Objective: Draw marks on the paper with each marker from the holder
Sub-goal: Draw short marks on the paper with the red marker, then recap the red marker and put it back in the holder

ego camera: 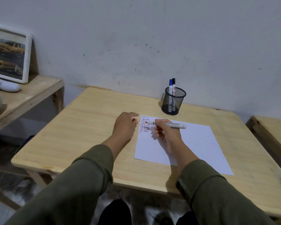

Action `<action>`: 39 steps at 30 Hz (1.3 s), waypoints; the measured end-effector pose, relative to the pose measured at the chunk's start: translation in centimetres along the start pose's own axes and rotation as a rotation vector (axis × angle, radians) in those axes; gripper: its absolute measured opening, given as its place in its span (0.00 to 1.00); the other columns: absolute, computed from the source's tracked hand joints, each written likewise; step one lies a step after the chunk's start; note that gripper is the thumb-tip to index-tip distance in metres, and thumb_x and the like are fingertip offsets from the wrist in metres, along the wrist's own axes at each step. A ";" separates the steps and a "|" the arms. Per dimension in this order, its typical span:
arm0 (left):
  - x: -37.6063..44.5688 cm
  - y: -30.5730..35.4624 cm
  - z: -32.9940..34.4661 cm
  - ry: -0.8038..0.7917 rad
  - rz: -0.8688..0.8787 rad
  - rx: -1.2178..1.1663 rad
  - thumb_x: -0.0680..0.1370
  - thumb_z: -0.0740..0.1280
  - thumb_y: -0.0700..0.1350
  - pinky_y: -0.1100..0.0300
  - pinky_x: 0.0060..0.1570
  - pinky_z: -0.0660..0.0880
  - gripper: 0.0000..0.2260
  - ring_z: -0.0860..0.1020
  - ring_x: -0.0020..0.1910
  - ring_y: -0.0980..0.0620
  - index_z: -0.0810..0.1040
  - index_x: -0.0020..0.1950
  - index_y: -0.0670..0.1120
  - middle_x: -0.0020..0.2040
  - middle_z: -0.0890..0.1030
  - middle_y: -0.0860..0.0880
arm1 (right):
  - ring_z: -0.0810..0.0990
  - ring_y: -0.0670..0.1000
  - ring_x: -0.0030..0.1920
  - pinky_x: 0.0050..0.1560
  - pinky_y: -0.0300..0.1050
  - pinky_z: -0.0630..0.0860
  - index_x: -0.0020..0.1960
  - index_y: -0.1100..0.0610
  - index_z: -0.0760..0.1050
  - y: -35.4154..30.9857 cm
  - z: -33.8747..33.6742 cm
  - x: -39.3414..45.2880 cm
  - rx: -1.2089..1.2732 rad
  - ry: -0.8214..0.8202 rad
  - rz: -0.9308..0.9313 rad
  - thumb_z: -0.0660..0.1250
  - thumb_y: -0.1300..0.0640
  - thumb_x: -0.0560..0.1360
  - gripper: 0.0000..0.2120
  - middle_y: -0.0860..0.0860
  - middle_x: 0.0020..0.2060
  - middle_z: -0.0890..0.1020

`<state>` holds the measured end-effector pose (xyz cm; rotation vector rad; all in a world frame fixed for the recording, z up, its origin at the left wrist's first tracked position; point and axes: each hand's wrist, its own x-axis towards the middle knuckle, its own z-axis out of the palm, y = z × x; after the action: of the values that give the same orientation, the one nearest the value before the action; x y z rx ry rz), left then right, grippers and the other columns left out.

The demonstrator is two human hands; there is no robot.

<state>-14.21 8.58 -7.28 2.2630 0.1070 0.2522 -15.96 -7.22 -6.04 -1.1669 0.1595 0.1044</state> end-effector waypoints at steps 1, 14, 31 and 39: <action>0.3 0.1 0.2 -0.011 0.001 0.041 0.77 0.63 0.41 0.65 0.50 0.67 0.13 0.78 0.54 0.49 0.78 0.61 0.48 0.58 0.79 0.45 | 0.73 0.48 0.23 0.23 0.37 0.70 0.44 0.64 0.74 -0.1 0.0 0.1 0.006 0.001 0.001 0.66 0.66 0.74 0.01 0.55 0.25 0.76; 2.1 5.6 -0.8 0.107 -0.022 -0.616 0.78 0.62 0.35 0.70 0.44 0.76 0.09 0.80 0.47 0.54 0.79 0.50 0.46 0.42 0.82 0.50 | 0.75 0.47 0.25 0.27 0.36 0.74 0.42 0.61 0.76 -6.5 -0.2 1.2 -0.132 -0.051 -0.178 0.65 0.66 0.74 0.03 0.57 0.30 0.76; 2.0 10.8 -0.4 -0.059 0.074 -0.765 0.79 0.60 0.34 0.71 0.45 0.77 0.10 0.81 0.44 0.56 0.79 0.54 0.40 0.44 0.82 0.47 | 0.75 0.48 0.26 0.29 0.36 0.74 0.40 0.60 0.76 -11.2 -0.6 -0.6 -0.154 -0.056 -0.263 0.65 0.64 0.74 0.05 0.55 0.29 0.77; 1.6 13.0 -1.2 -0.191 -0.057 -0.873 0.80 0.59 0.40 0.72 0.39 0.76 0.10 0.76 0.38 0.57 0.79 0.54 0.40 0.39 0.78 0.49 | 0.74 0.52 0.29 0.36 0.42 0.73 0.39 0.59 0.76 -12.3 -1.1 -0.9 -0.262 -0.127 -0.295 0.65 0.64 0.74 0.06 0.56 0.31 0.78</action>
<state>-13.02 1.34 3.65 1.4019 -0.0382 0.0300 -14.88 -13.03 4.85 -1.4277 -0.1436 -0.0633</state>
